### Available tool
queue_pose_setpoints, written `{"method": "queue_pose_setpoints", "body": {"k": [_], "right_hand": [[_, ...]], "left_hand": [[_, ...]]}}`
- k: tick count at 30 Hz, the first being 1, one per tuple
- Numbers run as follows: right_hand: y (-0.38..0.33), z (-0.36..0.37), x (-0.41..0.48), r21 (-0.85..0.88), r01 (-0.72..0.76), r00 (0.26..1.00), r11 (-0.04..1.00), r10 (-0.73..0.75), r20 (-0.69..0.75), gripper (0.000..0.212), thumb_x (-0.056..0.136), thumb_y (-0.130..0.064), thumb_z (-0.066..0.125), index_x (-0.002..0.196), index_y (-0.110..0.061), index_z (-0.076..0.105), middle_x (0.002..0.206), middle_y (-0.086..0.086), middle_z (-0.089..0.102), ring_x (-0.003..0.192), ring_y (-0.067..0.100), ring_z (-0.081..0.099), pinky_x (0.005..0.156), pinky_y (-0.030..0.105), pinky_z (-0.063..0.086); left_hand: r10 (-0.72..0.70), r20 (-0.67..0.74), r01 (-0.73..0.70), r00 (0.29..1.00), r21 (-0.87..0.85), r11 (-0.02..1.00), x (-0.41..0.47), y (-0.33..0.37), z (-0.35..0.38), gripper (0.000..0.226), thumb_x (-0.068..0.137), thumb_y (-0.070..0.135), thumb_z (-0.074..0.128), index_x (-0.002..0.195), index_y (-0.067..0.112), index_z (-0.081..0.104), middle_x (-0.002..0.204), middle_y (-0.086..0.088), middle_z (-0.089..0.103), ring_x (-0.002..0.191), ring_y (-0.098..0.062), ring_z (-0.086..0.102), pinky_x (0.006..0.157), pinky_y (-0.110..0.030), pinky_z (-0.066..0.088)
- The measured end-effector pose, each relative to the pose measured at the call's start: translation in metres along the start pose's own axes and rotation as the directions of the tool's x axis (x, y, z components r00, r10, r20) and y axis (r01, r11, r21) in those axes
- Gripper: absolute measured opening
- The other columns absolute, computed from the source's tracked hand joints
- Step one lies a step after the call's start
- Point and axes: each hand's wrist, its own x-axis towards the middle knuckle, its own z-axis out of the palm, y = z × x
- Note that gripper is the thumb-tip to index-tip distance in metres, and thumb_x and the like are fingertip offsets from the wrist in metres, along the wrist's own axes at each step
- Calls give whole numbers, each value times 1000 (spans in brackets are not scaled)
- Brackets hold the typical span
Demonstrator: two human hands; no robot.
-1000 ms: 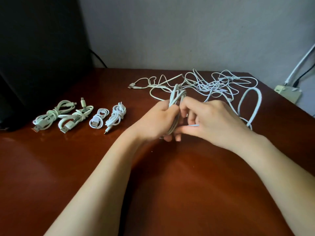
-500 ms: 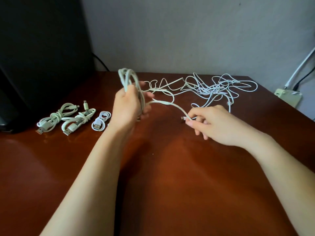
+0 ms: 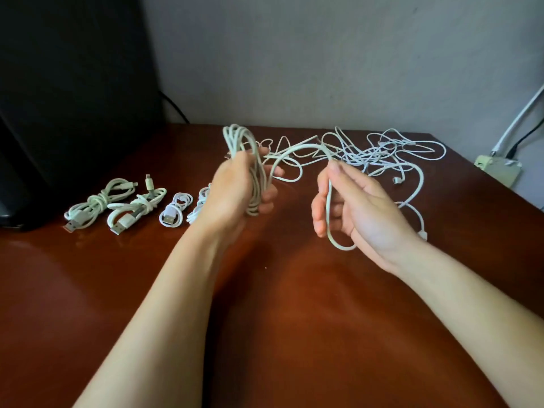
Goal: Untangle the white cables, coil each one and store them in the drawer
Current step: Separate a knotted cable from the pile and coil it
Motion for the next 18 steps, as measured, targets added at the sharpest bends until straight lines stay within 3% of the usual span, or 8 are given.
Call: {"method": "queue_pose_setpoints", "body": {"k": [4, 9, 13, 18], "right_hand": [[-3, 1, -3, -89, 95, 994, 991, -90, 55, 37, 89, -36, 50, 65, -7, 52, 52, 8, 56, 41, 20, 54, 45, 22, 45], [-1, 5, -7, -43, 137, 979, 990, -129, 158, 44, 92, -32, 42, 59, -7, 58, 49, 8, 59, 37, 21, 55, 41, 22, 45], [0, 6, -2, -41, 147, 988, 988, -145, 45, 52, 94, -44, 32, 73, -14, 69, 62, 6, 67, 37, 16, 55, 38, 20, 39], [1, -6, 6, -19, 162, 972, 987, -163, -169, 54, 102, -35, 26, 68, -9, 58, 59, 6, 56, 37, 17, 45, 37, 20, 31]], "left_hand": [[-14, 96, 4, 995, 108, 994, -4, -7, 4, 24, 100, 15, 26, 92, 9, 48, 70, -9, 58, 40, -13, 35, 42, -18, 26], [-41, 216, -9, 975, 225, 974, -10, -12, 11, 28, 101, 18, 30, 99, 2, 53, 48, 0, 52, 40, -14, 37, 41, -18, 29], [-58, 294, -17, 954, 247, 969, -16, -14, 18, 32, 98, 12, 28, 74, 8, 49, 47, -6, 42, 44, -17, 35, 41, -18, 28], [-73, 388, 14, 919, 154, 988, -15, -13, 18, 24, 101, 15, 25, 101, 6, 48, 66, -10, 49, 44, -15, 36, 40, -17, 28]]}}
